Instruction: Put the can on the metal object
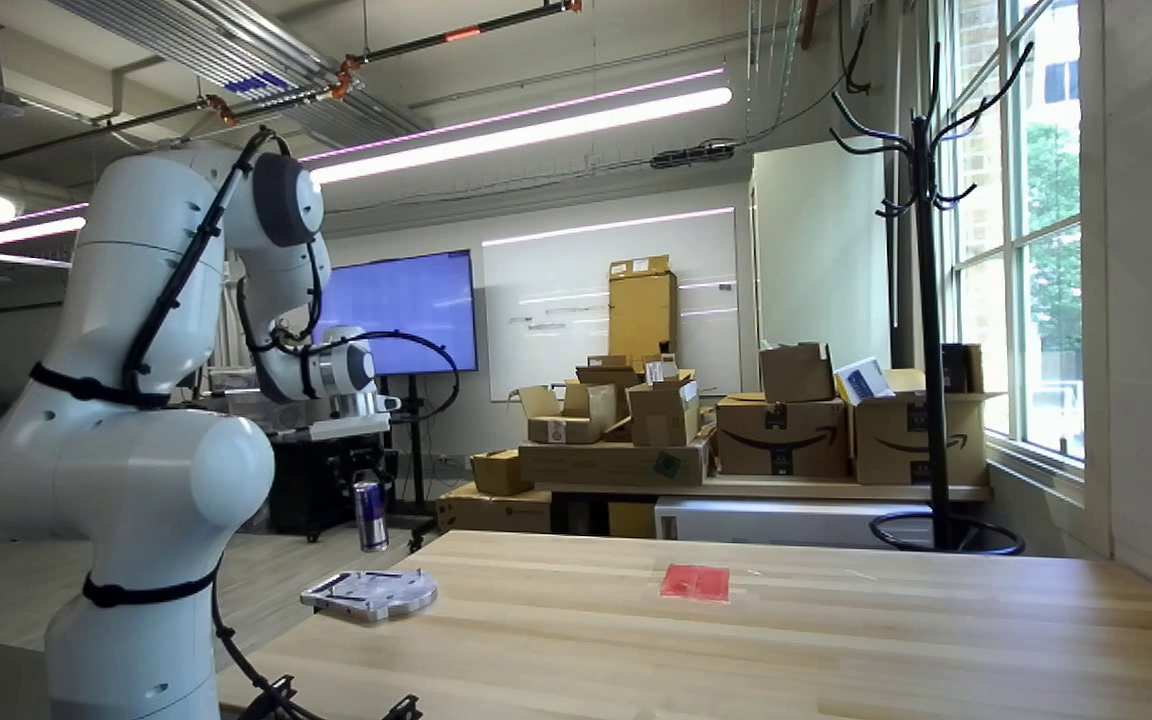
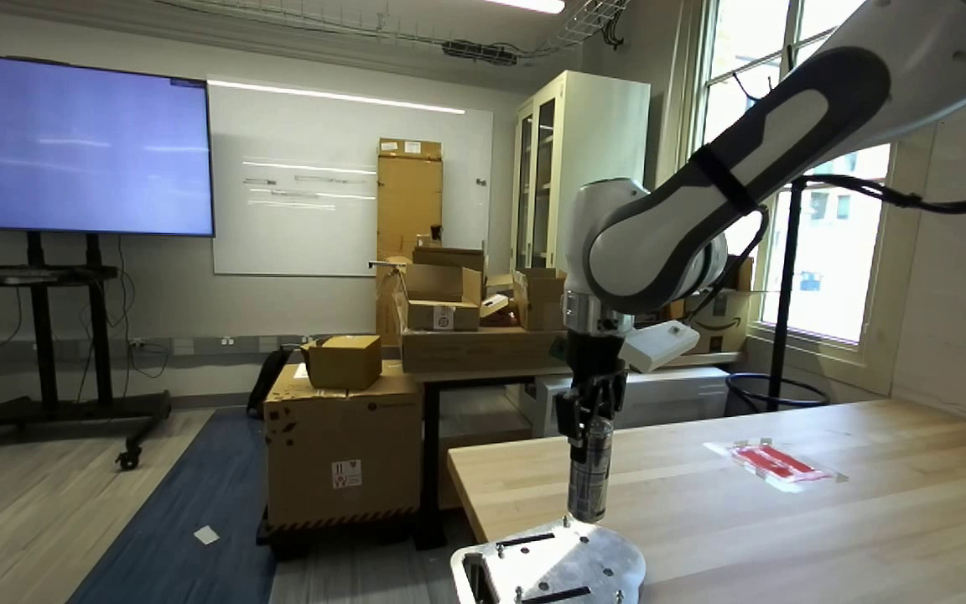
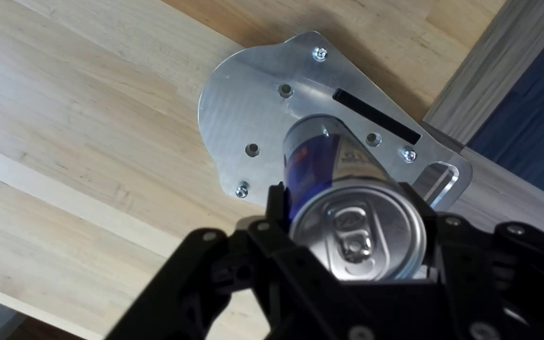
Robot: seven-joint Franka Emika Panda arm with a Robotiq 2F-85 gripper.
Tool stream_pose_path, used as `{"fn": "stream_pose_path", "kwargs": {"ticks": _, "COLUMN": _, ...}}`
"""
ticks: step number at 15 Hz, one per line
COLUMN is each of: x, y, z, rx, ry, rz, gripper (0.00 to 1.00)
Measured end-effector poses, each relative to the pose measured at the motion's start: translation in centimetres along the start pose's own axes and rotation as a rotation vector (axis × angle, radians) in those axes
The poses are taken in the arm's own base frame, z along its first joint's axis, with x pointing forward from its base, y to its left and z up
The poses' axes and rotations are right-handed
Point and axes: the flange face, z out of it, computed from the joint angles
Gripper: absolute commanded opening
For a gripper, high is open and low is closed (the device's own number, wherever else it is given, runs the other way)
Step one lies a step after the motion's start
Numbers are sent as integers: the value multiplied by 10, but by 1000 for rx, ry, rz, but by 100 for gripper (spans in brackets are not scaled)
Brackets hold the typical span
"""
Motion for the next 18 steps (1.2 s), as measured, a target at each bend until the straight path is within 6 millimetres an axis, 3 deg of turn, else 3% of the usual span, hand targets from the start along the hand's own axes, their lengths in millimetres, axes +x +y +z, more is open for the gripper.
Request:
{"fn": "stream_pose_path", "kwargs": {"ticks": 9, "x": 17, "y": 15, "z": 32, "rx": 13, "ry": -6, "rz": -14, "gripper": 33}}
{"fn": "stream_pose_path", "kwargs": {"ticks": 18, "x": 21, "y": 22, "z": 79, "rx": 33, "ry": -39, "rz": -28, "gripper": 33}}
